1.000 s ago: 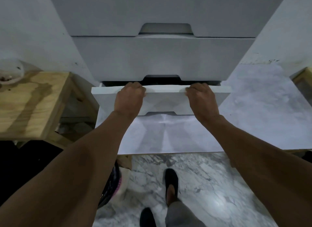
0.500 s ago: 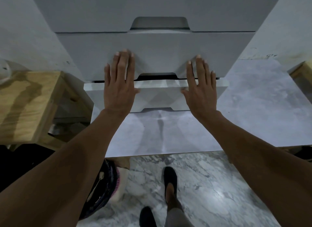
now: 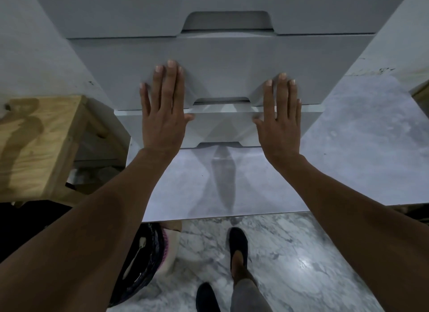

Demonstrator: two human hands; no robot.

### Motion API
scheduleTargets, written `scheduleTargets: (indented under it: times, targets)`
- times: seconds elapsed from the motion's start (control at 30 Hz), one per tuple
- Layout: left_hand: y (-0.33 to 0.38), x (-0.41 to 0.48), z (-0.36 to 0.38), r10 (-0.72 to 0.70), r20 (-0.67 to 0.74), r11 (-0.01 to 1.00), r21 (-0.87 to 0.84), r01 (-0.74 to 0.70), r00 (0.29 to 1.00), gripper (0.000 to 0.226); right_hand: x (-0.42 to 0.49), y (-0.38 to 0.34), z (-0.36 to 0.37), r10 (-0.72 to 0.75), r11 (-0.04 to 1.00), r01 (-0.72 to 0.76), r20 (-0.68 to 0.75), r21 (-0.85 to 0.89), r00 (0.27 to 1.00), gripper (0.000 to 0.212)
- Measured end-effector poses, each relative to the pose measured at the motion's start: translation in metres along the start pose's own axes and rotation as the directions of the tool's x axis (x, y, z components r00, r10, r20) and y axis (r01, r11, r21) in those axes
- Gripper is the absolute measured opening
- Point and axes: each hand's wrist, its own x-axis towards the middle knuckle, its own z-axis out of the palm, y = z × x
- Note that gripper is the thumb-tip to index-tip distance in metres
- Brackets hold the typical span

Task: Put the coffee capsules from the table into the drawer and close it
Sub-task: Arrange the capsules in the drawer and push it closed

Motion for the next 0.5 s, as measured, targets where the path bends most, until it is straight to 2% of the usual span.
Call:
scheduleTargets:
  times: [0.13, 0.3, 0.5]
  targets:
    - [-0.001, 0.001, 0.014, -0.017, -0.070, 1.000, -0.005, 0.017, 0.997, 0.107, 0.004, 0.004, 0.016, -0.006, 1.000, 0.002, -0.147, -0.025, 0.989, 0.077]
    - [-0.002, 0.002, 0.029, -0.022, -0.141, 1.000, 0.008, 0.024, 0.990, 0.108, 0.007, 0.002, 0.032, 0.008, 1.000, -0.015, -0.255, -0.027, 0.967, 0.067]
    - [-0.004, 0.001, 0.034, 0.013, -0.156, 0.999, 0.054, -0.005, 0.988, 0.105, 0.005, 0.002, 0.033, 0.003, 1.000, -0.007, -0.243, -0.013, 0.970, 0.071]
